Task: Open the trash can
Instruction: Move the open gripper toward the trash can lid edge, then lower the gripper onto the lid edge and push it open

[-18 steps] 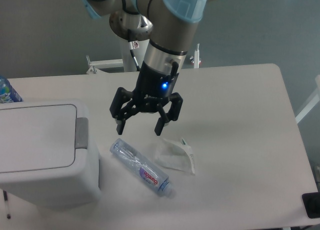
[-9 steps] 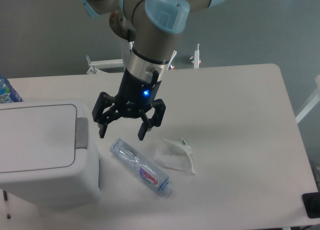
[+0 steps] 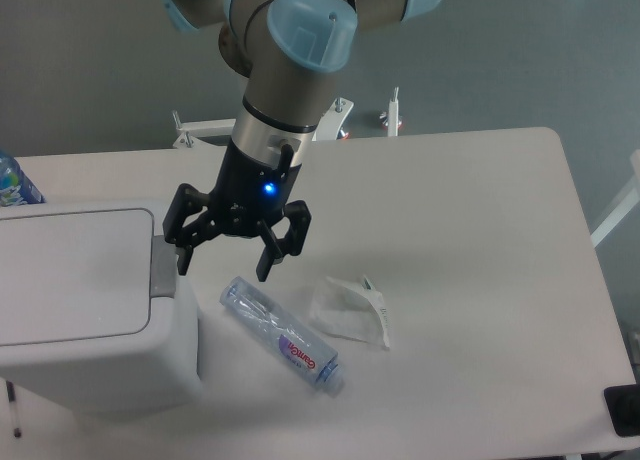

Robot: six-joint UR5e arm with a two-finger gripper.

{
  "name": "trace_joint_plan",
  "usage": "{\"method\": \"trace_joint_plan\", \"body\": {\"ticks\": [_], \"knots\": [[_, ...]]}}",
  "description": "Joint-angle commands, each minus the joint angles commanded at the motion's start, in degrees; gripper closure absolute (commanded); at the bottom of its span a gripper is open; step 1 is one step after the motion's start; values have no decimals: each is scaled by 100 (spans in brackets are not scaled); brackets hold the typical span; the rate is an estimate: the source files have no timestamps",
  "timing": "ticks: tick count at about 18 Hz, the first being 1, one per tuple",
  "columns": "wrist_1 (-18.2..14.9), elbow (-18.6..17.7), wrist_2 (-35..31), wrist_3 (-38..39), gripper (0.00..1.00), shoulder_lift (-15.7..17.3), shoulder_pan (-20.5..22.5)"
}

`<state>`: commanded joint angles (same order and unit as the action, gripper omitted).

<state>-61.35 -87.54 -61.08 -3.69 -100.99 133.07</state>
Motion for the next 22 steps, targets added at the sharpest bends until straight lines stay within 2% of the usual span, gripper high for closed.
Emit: {"method": "trace_joint_plan", "body": {"ticks": [16,22], "knots": [[290,-167,-26,0,0,-17,-53],[308,-193,-26,0,0,-18,-62]]}}
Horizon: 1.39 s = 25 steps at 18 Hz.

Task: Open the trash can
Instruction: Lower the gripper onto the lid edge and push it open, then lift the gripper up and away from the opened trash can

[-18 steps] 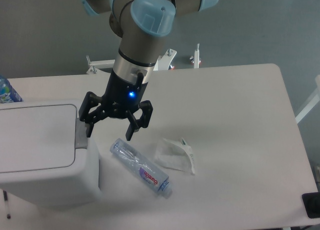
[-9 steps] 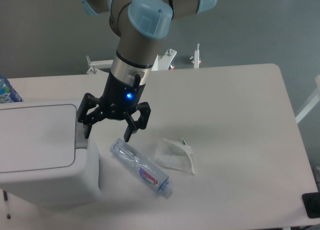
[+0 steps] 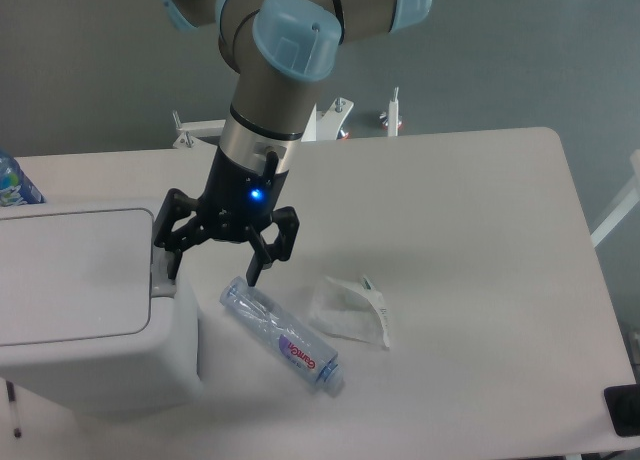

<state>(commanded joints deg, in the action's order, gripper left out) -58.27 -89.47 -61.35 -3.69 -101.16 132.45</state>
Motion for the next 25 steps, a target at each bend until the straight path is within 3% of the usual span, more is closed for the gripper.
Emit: {"method": "trace_joint_plan", "body": {"ticks": [10,17,21,25], "knots": [[9,44,0,0,0,17,9],[290,843,-87,-61,0,-17,105],[764,1204,-553,-79,0,-18,474],[835,1301,-668,-587,0,-18,939]]}}
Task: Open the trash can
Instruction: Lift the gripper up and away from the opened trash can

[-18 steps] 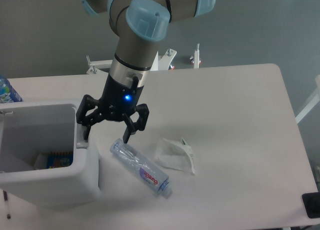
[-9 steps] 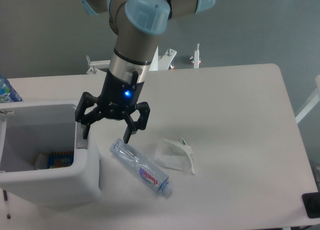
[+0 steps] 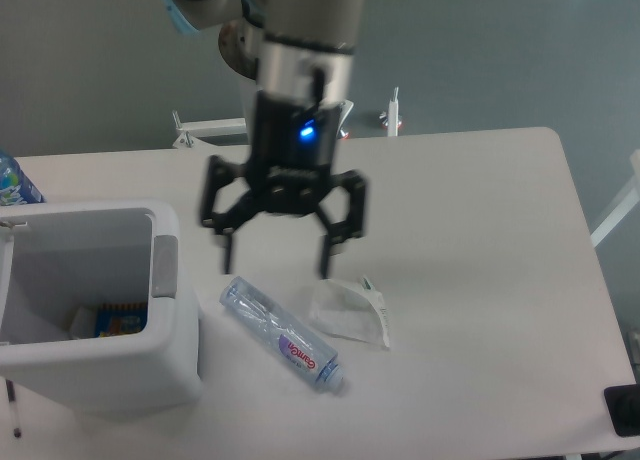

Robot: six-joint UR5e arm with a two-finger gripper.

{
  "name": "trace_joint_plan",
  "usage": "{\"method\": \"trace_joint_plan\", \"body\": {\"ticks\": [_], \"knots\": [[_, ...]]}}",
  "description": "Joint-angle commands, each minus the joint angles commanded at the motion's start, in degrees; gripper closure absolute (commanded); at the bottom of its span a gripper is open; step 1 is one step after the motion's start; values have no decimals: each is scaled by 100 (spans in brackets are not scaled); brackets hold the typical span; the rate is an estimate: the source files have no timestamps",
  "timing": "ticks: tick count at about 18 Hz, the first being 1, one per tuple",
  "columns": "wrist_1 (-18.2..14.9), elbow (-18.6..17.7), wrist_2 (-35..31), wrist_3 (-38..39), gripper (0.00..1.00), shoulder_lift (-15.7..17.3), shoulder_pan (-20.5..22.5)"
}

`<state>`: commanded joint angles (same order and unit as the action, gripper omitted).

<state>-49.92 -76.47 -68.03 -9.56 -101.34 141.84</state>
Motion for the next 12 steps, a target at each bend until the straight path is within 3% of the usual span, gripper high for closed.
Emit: {"method": "trace_joint_plan", "body": {"ticks": [5,12], "knots": [[-88,-122,-148,-985,0,79,519],[-255,-483,-1888,-2540,0,132,537]]}}
